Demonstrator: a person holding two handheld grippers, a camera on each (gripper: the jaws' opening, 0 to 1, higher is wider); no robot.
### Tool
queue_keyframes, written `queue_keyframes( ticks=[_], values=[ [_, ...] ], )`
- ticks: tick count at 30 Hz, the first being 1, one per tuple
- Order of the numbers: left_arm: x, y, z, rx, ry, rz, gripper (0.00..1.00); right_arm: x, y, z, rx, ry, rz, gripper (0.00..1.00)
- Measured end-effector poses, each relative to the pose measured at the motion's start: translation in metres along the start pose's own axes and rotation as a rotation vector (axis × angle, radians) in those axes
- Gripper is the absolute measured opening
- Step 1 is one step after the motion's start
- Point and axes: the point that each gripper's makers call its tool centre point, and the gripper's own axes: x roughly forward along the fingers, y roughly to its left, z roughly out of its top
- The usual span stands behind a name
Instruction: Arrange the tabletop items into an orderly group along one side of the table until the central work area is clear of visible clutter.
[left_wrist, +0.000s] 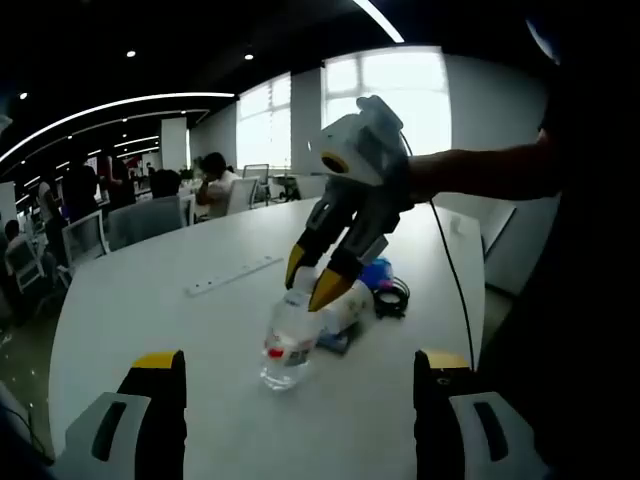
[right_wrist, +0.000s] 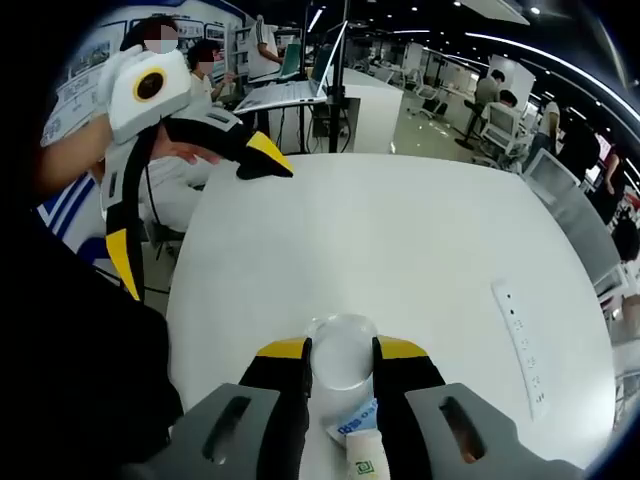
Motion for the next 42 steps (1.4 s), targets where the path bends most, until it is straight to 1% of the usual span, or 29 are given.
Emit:
queue_keyframes(
  ticks=[2,6,11,17,18,21,26,28,31,32,34,35,36,40,41,42],
  values=[
    [-0.001,0.000,0.000,-0.003,0.003,0.003,0.93,0.003,-0.002,0.004,0.007,-0.007,0.005,0.18],
    [-0.001,-0.001,0.001,-0.010,0.002,0.006,0.92,0.005,-0.001,0.009,0.013,-0.019,0.010,0.19],
    [-0.001,0.000,0.002,-0.012,-0.001,0.004,0.92,0.011,-0.004,0.016,0.041,-0.032,0.018,0.19],
    [-0.001,0.000,0.004,-0.013,-0.001,0.008,0.92,0.018,-0.006,0.024,0.037,-0.040,0.027,0.19],
    [-0.002,0.001,0.005,-0.015,-0.003,0.009,0.92,0.018,-0.004,0.024,0.036,-0.040,0.027,0.19],
    [-0.003,0.000,0.007,-0.019,-0.004,0.013,0.92,0.021,-0.007,0.025,0.031,-0.039,0.016,0.19],
    [-0.005,-0.003,0.011,-0.018,-0.005,0.017,0.92,0.023,-0.009,0.024,0.037,-0.039,0.025,0.20],
    [-0.006,-0.003,0.011,-0.017,-0.003,0.016,0.92,0.025,-0.008,0.021,0.024,-0.027,0.015,0.20],
    [-0.006,-0.001,0.009,-0.017,-0.001,0.013,0.92,0.024,-0.008,0.023,0.015,-0.034,-0.003,0.21],
    [-0.006,0.000,0.009,-0.016,-0.001,0.012,0.92,0.023,-0.010,0.023,0.005,-0.038,-0.015,0.22],
    [-0.005,0.000,0.010,-0.018,-0.002,0.010,0.92,0.019,-0.012,0.025,0.019,-0.057,-0.039,0.29],
    [-0.005,-0.001,0.010,-0.018,-0.003,0.009,0.92,0.017,-0.013,0.029,0.042,-0.085,-0.047,0.33],
    [-0.005,-0.001,0.011,-0.017,-0.004,0.008,0.92,0.014,-0.014,0.030,0.060,-0.099,-0.051,0.37],
    [-0.002,-0.003,0.013,-0.016,-0.007,0.001,0.91,0.006,-0.019,0.028,0.111,-0.124,-0.073,0.45],
    [-0.002,-0.002,0.014,-0.016,-0.009,0.000,0.91,0.002,-0.022,0.026,0.135,-0.130,-0.085,0.46],
    [-0.001,-0.002,0.014,-0.017,-0.011,-0.002,0.91,-0.001,-0.022,0.026,0.149,-0.143,-0.091,0.50]
  ],
)
